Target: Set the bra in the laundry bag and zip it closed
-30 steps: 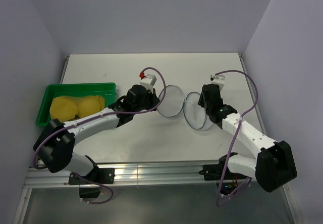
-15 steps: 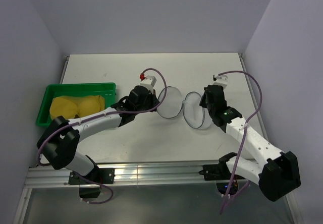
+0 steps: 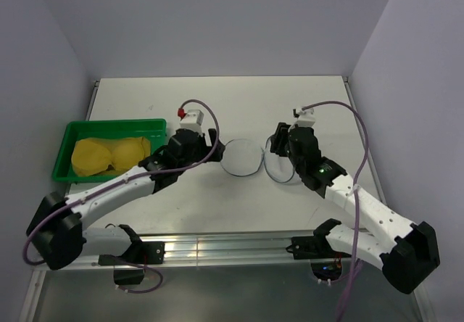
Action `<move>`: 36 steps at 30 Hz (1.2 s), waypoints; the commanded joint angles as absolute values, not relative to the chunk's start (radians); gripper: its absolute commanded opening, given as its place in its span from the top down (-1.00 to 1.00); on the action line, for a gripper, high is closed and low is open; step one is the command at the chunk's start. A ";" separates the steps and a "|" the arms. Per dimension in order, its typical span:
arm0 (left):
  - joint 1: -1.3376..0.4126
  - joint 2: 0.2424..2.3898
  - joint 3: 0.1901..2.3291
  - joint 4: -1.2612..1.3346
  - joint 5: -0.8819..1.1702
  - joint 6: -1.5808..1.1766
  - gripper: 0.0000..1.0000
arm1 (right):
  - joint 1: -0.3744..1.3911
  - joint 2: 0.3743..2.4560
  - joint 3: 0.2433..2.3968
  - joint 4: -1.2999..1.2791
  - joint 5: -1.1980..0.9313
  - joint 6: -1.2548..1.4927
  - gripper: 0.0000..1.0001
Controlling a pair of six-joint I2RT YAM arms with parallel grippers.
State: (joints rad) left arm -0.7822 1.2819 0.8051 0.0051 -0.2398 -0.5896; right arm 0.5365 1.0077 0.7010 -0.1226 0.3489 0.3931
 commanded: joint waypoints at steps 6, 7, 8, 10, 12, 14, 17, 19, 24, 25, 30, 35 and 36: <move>-0.608 1.059 0.882 -0.230 -0.394 -0.684 -0.64 | 0.578 0.828 0.617 -0.032 0.292 0.391 -0.09; -0.563 1.040 0.861 -0.250 -0.378 -0.693 -0.62 | 0.581 0.819 0.608 -0.025 0.284 0.397 -0.09; -0.519 1.023 0.851 -0.291 -0.359 -0.698 -0.61 | 0.581 0.798 0.597 -0.018 0.258 0.400 -0.09; -0.402 0.980 0.842 -0.337 -0.360 -0.690 -0.60 | 0.583 0.778 0.586 -0.005 0.239 0.408 -0.09; -0.318 0.966 0.863 -0.433 -0.386 -0.671 -0.61 | 0.583 0.747 0.569 -0.003 0.213 0.414 -0.09; -0.281 0.968 0.877 -0.483 -0.428 -0.654 -0.64 | 0.583 0.724 0.565 -0.005 0.201 0.420 -0.09; -0.226 1.005 0.885 -0.560 -0.492 -0.620 -0.74 | 0.583 0.690 0.558 -0.005 0.178 0.426 -0.09; -0.175 1.058 0.868 -0.552 -0.456 -0.589 -0.79 | 0.581 0.670 0.549 0.009 0.164 0.431 -0.09; -0.082 1.242 0.876 -0.517 -0.345 -0.554 -0.80 | 0.581 0.626 0.541 0.022 0.147 0.433 -0.09; -0.068 1.262 0.879 -0.512 -0.327 -0.549 -0.78 | 0.583 0.623 0.541 0.020 0.146 0.434 -0.09; -0.014 1.362 0.911 -0.466 -0.276 -0.503 -0.69 | 0.583 0.620 0.537 0.028 0.109 0.440 -0.09; -0.012 1.446 0.942 -0.463 -0.291 -0.476 -0.65 | 0.581 0.634 0.545 0.020 0.078 0.440 -0.08; -0.011 1.466 0.948 -0.454 -0.296 -0.471 -0.65 | 0.583 0.630 0.545 0.023 0.072 0.442 -0.08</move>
State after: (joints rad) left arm -0.0147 1.4414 0.9016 -0.4904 -0.3035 -0.5117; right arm 0.5766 0.6327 0.5476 -0.0143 0.1032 0.4362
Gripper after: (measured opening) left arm 0.827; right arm 0.544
